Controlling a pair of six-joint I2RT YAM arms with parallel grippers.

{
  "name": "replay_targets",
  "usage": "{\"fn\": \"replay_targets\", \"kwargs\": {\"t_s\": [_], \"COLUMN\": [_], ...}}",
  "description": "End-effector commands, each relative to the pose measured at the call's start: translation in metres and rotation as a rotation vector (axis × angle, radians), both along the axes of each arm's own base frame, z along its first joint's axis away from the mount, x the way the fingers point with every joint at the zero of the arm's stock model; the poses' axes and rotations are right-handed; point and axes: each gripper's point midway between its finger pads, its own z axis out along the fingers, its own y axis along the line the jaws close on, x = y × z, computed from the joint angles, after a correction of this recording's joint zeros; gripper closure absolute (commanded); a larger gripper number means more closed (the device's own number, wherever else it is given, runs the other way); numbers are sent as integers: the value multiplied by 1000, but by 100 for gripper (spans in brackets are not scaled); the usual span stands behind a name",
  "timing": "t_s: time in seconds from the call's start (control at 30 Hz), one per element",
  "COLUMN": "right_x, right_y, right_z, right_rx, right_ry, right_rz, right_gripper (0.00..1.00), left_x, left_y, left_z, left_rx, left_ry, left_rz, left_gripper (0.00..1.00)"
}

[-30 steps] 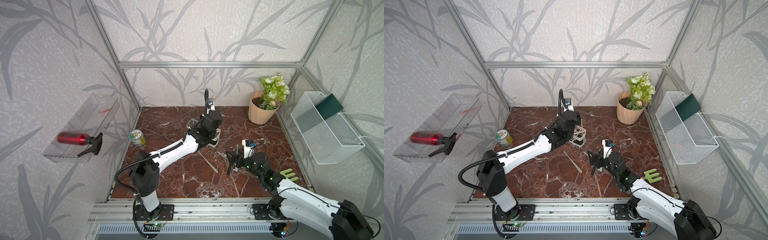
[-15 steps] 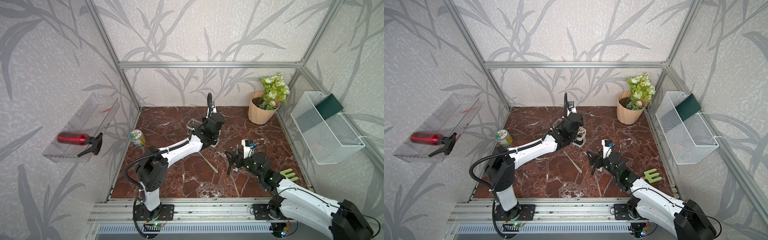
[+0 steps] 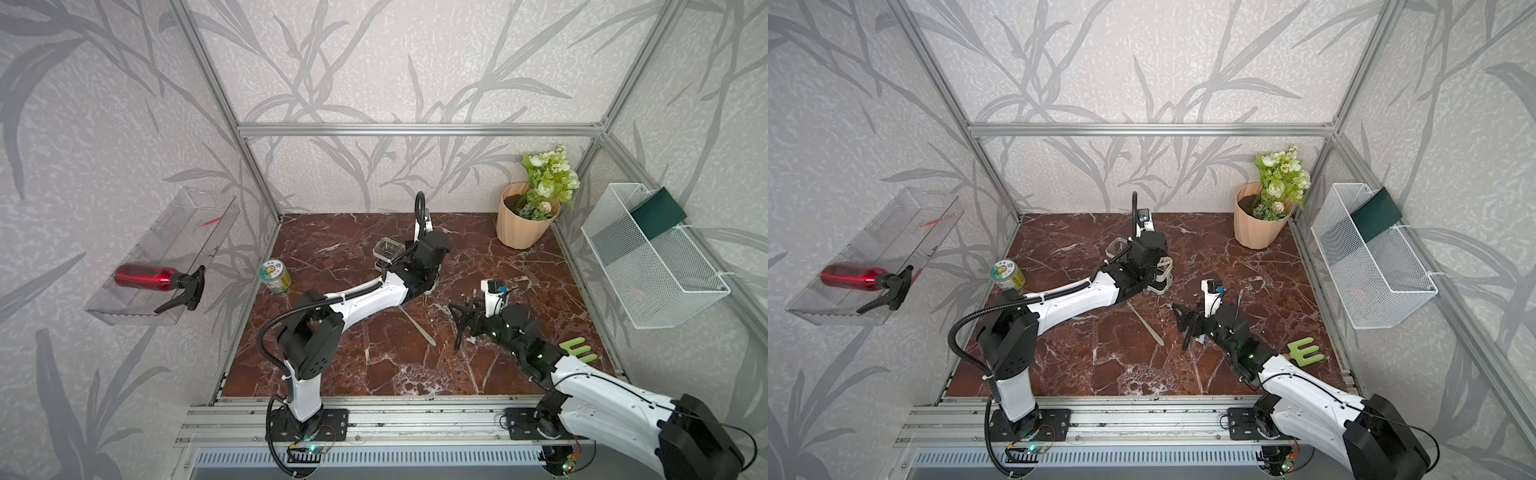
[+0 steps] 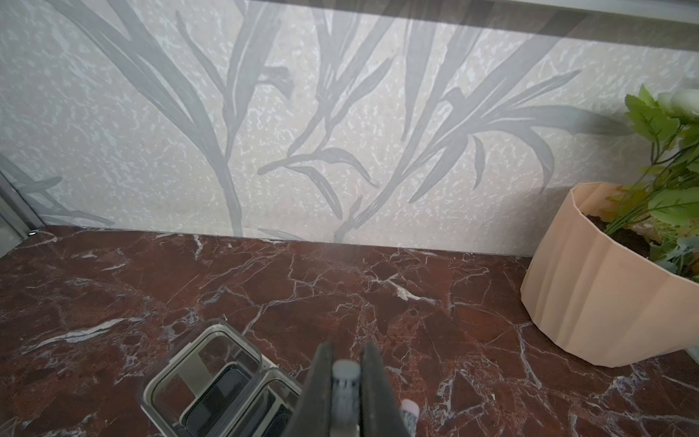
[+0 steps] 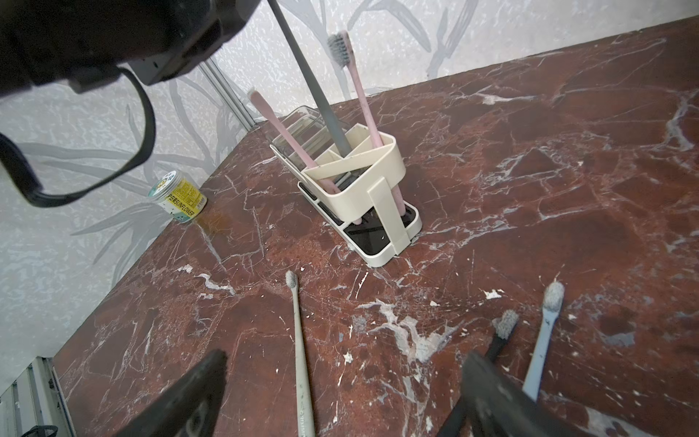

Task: Place the toothbrush into the toothbrush holder
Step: Place the toothbrush in the toothbrush holder.

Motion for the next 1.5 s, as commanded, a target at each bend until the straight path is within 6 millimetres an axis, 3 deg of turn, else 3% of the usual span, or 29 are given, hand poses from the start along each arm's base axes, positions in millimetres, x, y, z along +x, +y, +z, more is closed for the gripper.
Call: {"fn": "replay_targets", "kwargs": {"t_s": [0.0, 0.7, 1.23, 1.47], "right_x": [2, 3, 4, 3], "right_y": [2, 5, 8, 8], "right_z": [9, 8, 8, 8], "right_rx": [25, 29, 35, 36], "right_ry": [-25, -26, -25, -26], "right_rz": [4, 12, 24, 27], "right_gripper": [4, 4, 4, 4], "left_x": [2, 5, 10, 11], "left_y": [6, 7, 11, 11], "left_z": [-11, -54, -63, -76], "left_rx": [-25, -59, -63, -48], "left_ry": [-1, 42, 22, 38], "left_rz": [42, 90, 125, 131], "left_gripper": [100, 100, 100, 100]}}
